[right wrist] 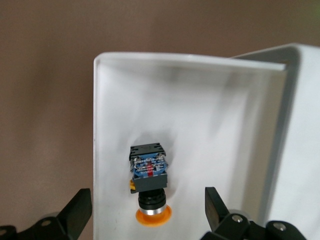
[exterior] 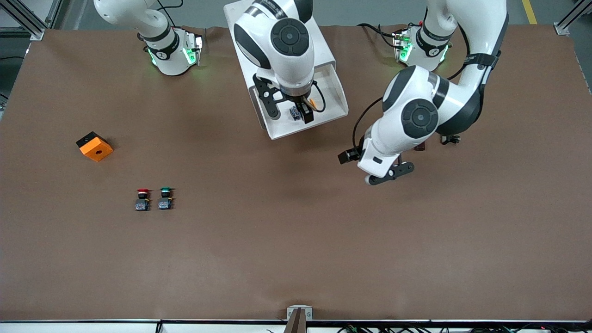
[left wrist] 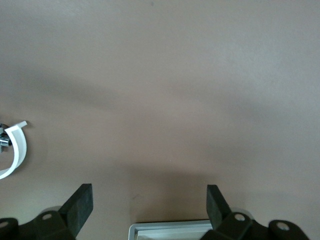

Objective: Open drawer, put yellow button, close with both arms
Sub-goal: 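Withdraw the right gripper while the left gripper moves to the drawer front, then push the drawer closed with the left gripper while the right gripper retreats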

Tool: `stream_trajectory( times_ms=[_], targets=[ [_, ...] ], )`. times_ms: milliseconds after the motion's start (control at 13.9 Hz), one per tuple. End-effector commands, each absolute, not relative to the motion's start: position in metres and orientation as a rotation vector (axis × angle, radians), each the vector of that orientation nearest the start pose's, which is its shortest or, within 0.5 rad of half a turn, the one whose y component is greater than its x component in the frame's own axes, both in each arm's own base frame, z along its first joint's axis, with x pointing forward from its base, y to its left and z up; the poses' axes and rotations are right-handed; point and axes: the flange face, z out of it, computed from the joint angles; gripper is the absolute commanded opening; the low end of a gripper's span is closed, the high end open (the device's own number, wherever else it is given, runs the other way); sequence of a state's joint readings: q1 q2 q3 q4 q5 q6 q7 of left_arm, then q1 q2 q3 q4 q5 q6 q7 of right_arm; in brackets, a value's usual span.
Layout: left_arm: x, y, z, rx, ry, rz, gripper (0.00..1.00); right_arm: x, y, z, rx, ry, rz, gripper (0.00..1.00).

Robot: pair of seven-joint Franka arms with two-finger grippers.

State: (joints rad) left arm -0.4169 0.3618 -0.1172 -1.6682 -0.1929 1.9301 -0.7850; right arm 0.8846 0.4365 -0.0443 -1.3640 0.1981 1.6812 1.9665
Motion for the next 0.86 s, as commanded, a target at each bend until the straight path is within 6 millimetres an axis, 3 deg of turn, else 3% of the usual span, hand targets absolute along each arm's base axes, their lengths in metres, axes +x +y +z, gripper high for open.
stream_trajectory(
  times_ms=[0,144,432,792],
  targets=[
    [0.534,-0.346,0.384,-3.193,-0.519,0.318,1.00,0.437,0.492,0.501,-2.765,1.618,0.352,1.00],
    [0.520,-0.364,0.382,-3.171,-0.593,0.342,1.00,0.447,0.459,0.525,-2.830,1.518,0.381,1.00],
    [0.496,-0.390,0.369,-3.156,-0.550,0.373,1.00,0.472,0.379,0.580,-2.917,1.204,0.405,1.00],
    [0.460,-0.431,0.366,-3.124,-0.605,0.380,1.00,0.491,0.263,0.605,-2.973,0.799,0.420,1.00]
  ],
)
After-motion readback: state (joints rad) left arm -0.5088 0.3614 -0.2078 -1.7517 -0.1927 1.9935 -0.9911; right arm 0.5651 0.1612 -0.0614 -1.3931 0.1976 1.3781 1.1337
